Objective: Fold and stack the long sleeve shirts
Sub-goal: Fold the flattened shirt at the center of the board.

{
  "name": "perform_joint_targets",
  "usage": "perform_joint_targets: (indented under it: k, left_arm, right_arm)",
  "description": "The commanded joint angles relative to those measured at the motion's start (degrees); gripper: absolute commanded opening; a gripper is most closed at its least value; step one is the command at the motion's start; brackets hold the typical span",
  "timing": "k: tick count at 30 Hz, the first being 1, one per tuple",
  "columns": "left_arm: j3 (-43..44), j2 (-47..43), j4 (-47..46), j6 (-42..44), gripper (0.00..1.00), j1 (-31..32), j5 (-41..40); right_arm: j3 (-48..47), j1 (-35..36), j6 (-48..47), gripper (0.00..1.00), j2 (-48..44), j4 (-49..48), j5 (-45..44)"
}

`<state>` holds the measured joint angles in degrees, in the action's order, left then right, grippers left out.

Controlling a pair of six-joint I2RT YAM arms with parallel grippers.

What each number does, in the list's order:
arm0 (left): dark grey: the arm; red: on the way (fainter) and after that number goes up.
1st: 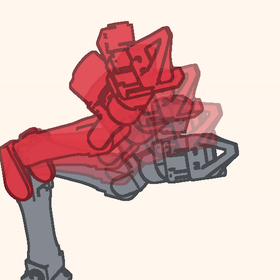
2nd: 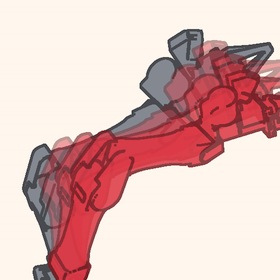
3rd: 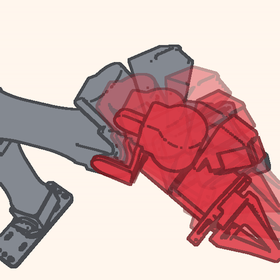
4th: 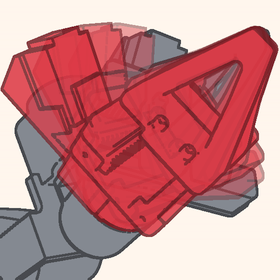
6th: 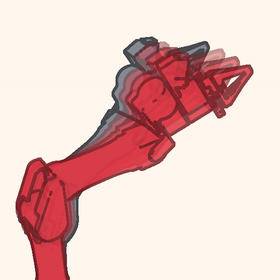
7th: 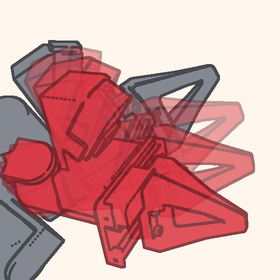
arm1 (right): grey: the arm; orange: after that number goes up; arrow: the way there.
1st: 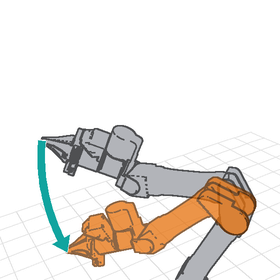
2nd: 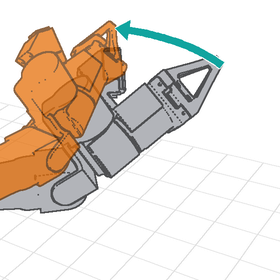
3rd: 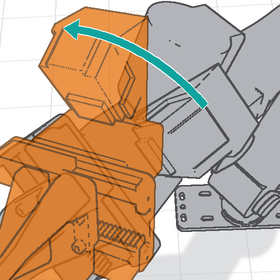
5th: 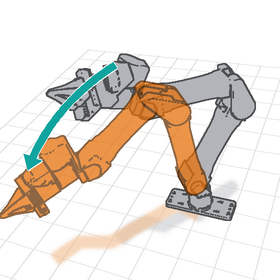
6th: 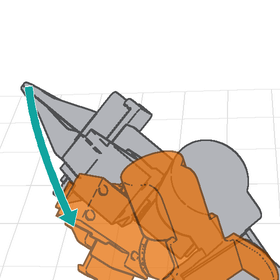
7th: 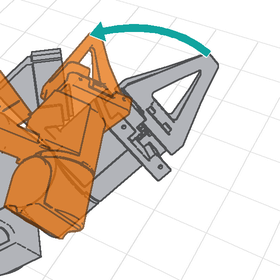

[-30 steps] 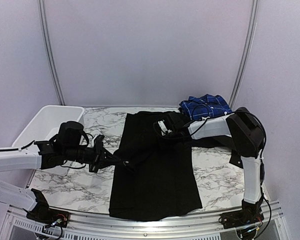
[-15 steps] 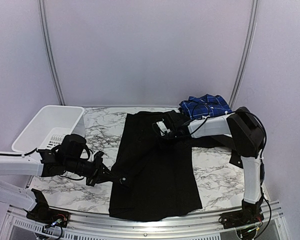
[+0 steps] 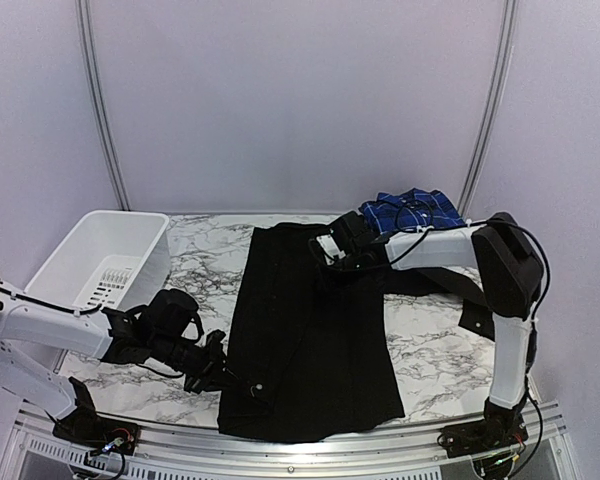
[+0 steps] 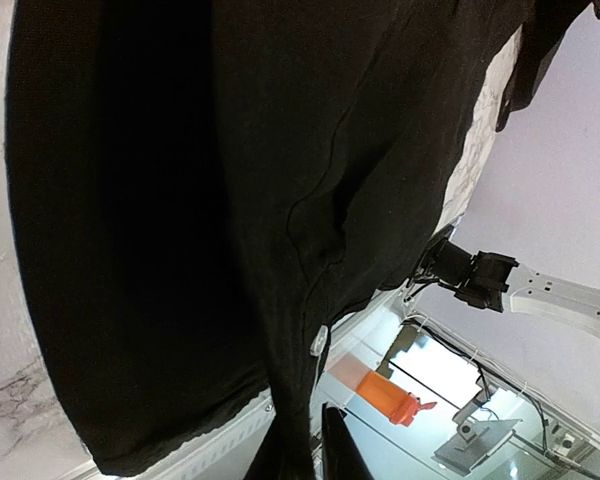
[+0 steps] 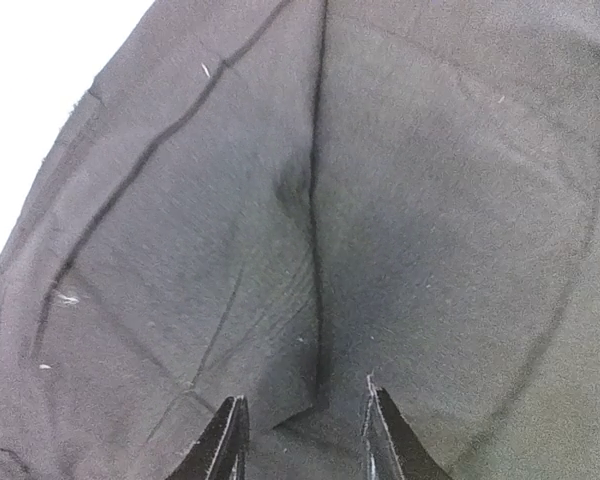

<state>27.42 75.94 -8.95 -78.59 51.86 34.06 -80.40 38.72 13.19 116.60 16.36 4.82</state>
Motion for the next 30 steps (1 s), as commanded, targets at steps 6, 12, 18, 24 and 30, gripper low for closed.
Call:
perform_joint_targets:
  k: [6,12,18,24,30]
  left_arm:
    - [0.5,4.7,-1.4,2.3,0.15,2.7,0.3]
    - [3.6,1.6,10.2,9.5,0.49,2.8,-4.5]
    - [9.2,-3.7,24.3,20.3,0.68,2.8,-12.7]
    - [15.2,-4.6,30.9,28.6,0.7,2.8,-17.8]
    - [20.6,-2.8,33.3,34.4,0.71,2.7,-18.0]
  right_arm:
    - [1.2,0.9,-0.5,0.36,-5.6,0.2,-2.0]
    - [4.5,1.8,0.2,0.39,-9.5,-1.9,-2.1]
    - [6.7,4.0,0.3,0.39,-11.4,-2.3,-3.2]
    - [9.6,4.3,0.5,0.38,-15.5,-2.2,-6.3]
    - [13.2,4.2,0.9,0.4,-20.1,-1.9,-9.2]
